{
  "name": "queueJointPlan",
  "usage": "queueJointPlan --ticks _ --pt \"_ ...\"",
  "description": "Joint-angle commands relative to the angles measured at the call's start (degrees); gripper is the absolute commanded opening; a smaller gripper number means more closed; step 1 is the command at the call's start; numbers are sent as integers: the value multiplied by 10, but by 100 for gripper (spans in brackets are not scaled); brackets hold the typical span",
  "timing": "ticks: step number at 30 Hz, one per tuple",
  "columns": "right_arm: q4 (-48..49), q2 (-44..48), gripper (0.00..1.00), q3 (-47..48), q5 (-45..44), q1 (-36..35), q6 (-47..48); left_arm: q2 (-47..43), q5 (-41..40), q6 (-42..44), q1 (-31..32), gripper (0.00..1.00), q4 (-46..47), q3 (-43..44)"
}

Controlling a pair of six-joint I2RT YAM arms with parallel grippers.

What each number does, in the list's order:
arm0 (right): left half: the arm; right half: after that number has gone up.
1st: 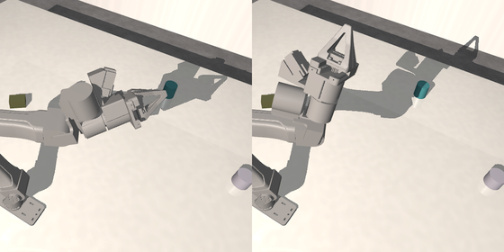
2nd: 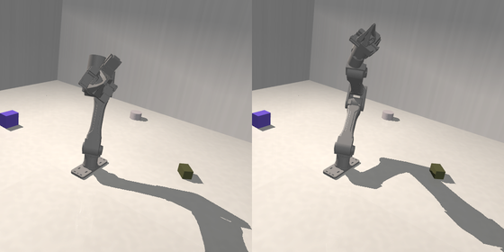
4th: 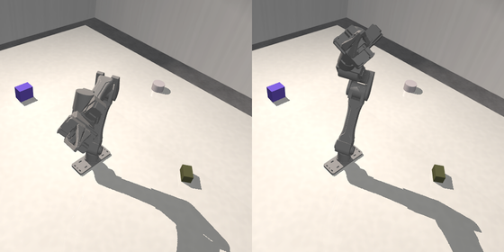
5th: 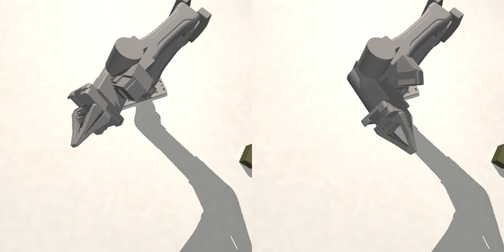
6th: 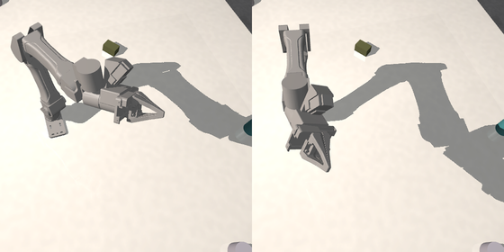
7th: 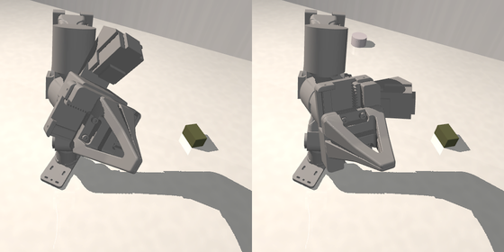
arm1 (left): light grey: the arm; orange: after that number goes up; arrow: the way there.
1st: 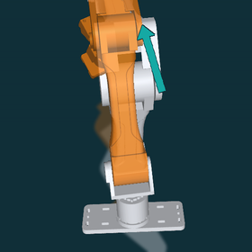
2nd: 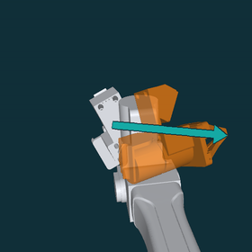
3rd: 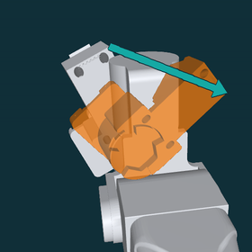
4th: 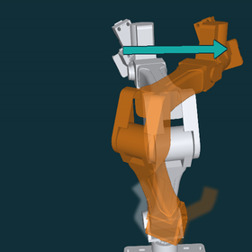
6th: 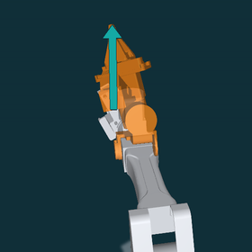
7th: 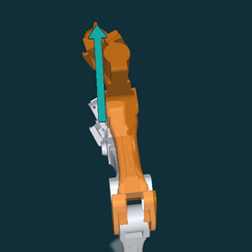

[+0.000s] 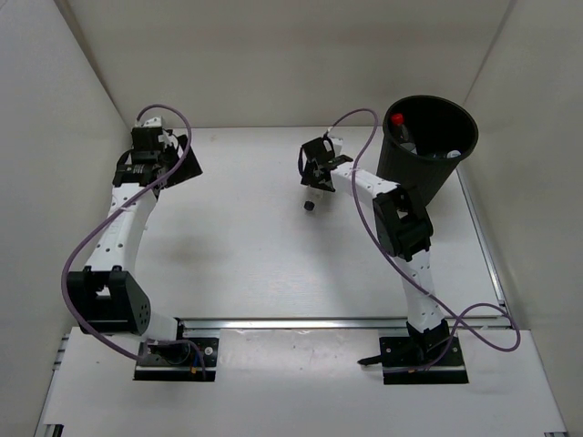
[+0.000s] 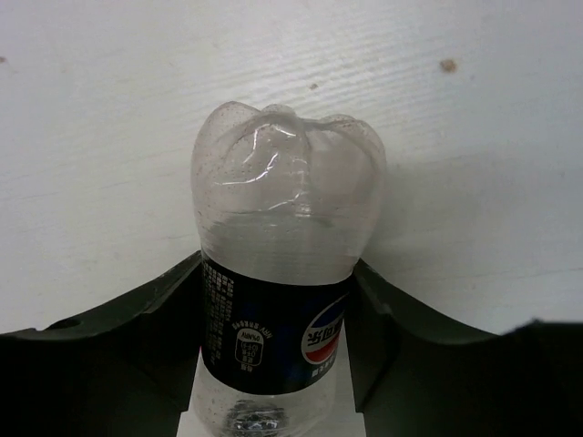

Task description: Put the plastic bottles in the bin

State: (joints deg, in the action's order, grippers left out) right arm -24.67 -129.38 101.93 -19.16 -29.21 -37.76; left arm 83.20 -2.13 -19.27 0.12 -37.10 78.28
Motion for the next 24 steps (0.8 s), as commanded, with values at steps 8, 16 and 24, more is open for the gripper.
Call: queueJointPlan --ticks 8,16,24 --pt "-27 124 45 139 40 -15 148 -90 -16 -24 71 99 26 -82" --pt "-4 270 43 140 21 71 250 -99 -75 -39 241 99 30 -125" --pt "68 374 42 6 4 234 265 -76 22 -81 284 98 119 -169"
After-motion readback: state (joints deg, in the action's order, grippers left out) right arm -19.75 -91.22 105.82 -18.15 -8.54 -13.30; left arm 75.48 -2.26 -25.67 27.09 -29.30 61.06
